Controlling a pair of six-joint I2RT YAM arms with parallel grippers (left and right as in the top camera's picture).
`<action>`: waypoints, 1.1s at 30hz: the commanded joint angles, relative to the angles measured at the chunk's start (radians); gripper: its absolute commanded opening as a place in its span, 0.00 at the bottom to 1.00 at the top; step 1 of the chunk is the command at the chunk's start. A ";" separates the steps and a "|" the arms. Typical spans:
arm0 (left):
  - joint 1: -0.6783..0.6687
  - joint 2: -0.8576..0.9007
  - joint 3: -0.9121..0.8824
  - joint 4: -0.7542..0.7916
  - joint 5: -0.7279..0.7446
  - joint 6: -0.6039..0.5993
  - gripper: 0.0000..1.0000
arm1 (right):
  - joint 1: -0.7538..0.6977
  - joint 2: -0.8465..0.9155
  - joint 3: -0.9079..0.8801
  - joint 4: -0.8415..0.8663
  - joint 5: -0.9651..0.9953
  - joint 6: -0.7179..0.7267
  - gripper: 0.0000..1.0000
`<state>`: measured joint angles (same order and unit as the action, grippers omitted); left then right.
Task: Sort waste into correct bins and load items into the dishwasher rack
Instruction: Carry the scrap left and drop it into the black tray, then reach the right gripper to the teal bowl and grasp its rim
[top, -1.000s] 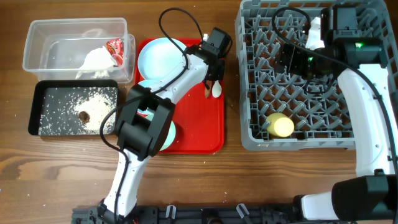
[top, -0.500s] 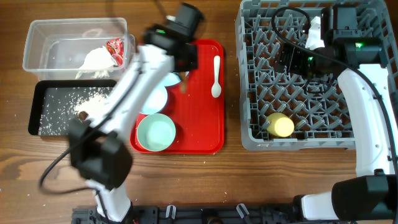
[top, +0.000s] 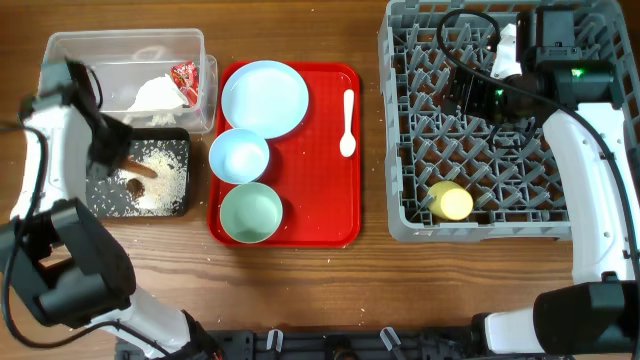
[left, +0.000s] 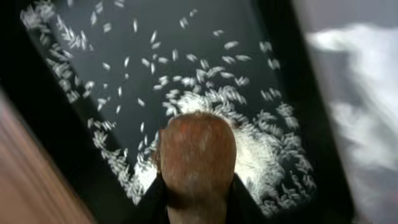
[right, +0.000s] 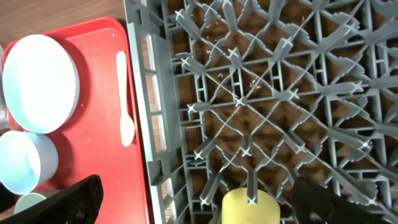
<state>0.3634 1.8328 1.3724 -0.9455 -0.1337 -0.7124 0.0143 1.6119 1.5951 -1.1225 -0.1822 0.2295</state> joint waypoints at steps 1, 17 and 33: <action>0.030 0.000 -0.184 0.163 -0.006 -0.059 0.04 | 0.000 -0.026 0.016 0.003 0.009 -0.017 0.98; 0.025 -0.208 -0.117 0.170 0.094 0.064 0.77 | 0.043 -0.026 0.016 0.062 -0.115 -0.102 0.99; 0.025 -0.369 -0.117 0.163 0.230 0.133 1.00 | 0.674 0.401 0.014 0.193 -0.200 0.114 0.86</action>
<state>0.3908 1.4750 1.2354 -0.7818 0.0811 -0.5991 0.6350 1.9549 1.5997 -0.9470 -0.3241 0.3134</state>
